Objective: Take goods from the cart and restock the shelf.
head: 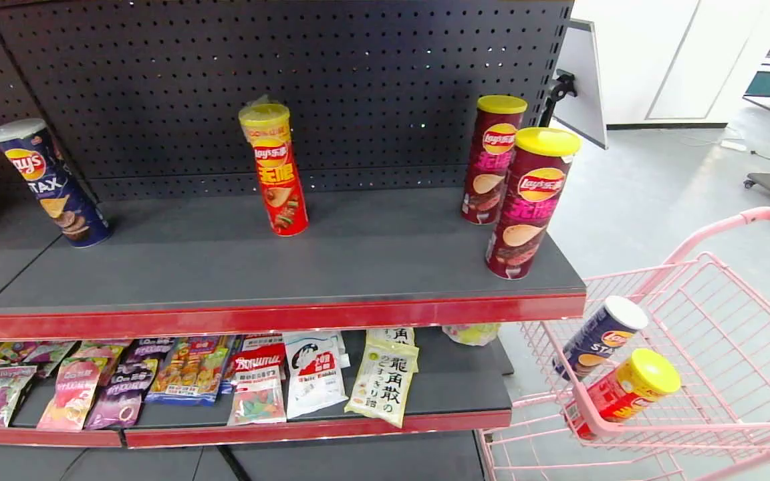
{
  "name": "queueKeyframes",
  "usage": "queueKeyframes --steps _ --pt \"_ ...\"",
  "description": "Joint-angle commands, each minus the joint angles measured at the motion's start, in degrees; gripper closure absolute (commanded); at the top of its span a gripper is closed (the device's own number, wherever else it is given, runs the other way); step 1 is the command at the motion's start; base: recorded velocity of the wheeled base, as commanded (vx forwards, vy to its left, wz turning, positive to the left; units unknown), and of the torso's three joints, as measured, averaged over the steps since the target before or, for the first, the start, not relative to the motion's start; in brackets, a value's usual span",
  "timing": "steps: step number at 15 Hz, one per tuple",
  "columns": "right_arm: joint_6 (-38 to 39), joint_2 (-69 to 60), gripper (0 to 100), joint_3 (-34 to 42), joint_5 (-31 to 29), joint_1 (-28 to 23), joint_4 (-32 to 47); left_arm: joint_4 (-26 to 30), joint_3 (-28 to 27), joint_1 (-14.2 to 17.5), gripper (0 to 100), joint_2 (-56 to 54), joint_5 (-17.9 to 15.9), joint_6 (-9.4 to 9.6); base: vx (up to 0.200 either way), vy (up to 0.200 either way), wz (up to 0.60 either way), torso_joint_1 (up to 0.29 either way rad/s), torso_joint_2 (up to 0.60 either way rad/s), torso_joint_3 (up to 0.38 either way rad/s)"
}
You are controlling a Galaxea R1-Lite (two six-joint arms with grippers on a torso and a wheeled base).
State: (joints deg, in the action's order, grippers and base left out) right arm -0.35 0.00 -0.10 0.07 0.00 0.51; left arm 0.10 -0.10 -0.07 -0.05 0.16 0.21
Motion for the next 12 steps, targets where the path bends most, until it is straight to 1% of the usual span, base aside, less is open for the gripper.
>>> queueKeyframes --steps 1,11,12 --pt "-0.09 0.0 0 0.01 -0.07 0.0 0.02 -0.01 0.01 -0.01 0 0.05 0.02 -0.03 0.0 0.0 -0.6 -0.002 0.0 -0.002" --pt "0.18 0.0 0 0.01 -1.04 0.0 0.02 -0.01 0.01 -0.01 0 0.05 0.02 0.06 0.0 0.0 -0.6 0.001 0.0 0.001" --pt "0.09 0.0 0 0.01 -1.04 0.0 0.02 -0.01 0.01 -0.01 0 0.05 0.02 -0.03 0.0 0.0 0.0 0.0 0.0 0.0"
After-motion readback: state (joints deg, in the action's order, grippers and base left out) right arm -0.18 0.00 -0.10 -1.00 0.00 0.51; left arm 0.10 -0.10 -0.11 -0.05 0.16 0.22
